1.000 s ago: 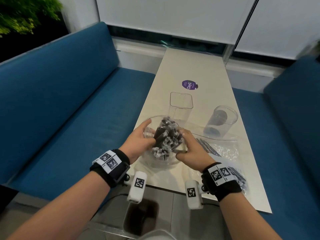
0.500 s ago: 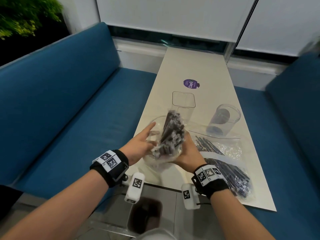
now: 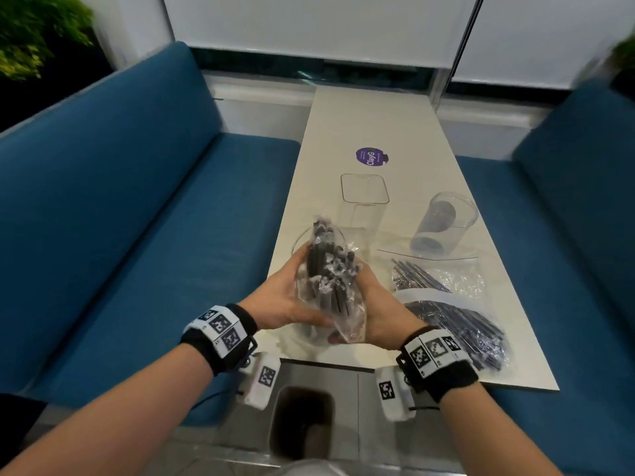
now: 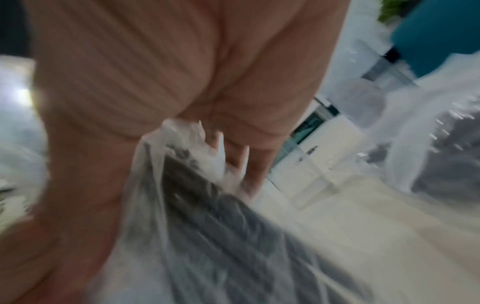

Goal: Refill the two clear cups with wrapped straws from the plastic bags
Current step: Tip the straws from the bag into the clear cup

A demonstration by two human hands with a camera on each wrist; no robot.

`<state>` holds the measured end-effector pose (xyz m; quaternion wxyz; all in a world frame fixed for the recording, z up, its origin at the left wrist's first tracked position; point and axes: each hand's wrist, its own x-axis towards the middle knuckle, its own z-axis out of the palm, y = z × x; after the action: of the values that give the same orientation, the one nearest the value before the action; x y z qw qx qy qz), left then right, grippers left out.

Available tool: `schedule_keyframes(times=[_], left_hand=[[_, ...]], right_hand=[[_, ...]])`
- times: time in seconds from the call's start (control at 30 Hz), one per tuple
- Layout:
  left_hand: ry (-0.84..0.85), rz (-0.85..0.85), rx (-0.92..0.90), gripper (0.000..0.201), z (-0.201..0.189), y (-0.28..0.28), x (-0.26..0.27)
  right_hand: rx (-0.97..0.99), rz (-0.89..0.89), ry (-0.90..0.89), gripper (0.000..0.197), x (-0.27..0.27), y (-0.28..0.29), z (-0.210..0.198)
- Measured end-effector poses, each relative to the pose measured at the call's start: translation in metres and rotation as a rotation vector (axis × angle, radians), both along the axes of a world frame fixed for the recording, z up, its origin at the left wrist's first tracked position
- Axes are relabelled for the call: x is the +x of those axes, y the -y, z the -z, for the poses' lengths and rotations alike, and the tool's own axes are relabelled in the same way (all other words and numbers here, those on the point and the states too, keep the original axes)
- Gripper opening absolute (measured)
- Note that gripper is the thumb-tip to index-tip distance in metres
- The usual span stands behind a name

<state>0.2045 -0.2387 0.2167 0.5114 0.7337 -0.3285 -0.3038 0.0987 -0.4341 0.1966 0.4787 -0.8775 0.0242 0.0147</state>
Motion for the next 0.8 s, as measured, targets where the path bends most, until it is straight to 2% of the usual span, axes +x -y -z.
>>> schedule_keyframes(times=[0.07,0.13,0.23,0.3,0.4,0.5,0.57,0.63,0.67,0.73,0.8], left_hand=[[0.043,-0.069,-0.048,0.118,0.007,0.004,0.003],[0.068,-0.116,-0.072,0.121,0.013,0.005,0.007],[0.072,-0.07,-0.05,0.113,0.026,0.011,0.002],[0.088,-0.049,-0.006,0.104,0.039,0.015,-0.004],[0.141,-0.118,0.04,0.092,0.051,0.017,-0.005],[0.141,-0.167,-0.03,0.096,0.049,0.019,-0.004],[0.054,-0.164,-0.078,0.096,0.046,0.019,-0.003],[-0.002,-0.127,-0.058,0.093,0.049,0.021,-0.005],[-0.011,-0.107,-0.03,0.09,0.051,0.023,-0.006],[-0.021,-0.106,0.015,0.083,0.061,0.028,-0.009],[-0.052,-0.159,0.001,0.081,0.07,0.031,-0.01]], right_hand=[[0.073,-0.037,0.009,0.138,-0.005,0.004,-0.003],[0.104,0.039,0.031,0.136,-0.01,0.011,-0.005],[-0.048,0.188,-0.032,0.11,-0.011,0.016,0.006],[-0.152,0.18,-0.116,0.092,-0.01,0.016,0.024],[-0.133,0.157,-0.161,0.087,-0.01,0.012,0.029],[-0.138,0.188,-0.096,0.072,-0.008,0.014,0.024],[-0.127,0.196,-0.061,0.077,-0.005,0.014,0.022],[-0.116,0.147,-0.068,0.091,-0.001,0.009,0.025],[-0.113,0.115,-0.098,0.092,0.001,0.007,0.03],[-0.105,0.09,-0.112,0.077,0.003,0.004,0.041],[-0.075,0.097,-0.045,0.057,0.005,0.003,0.041]])
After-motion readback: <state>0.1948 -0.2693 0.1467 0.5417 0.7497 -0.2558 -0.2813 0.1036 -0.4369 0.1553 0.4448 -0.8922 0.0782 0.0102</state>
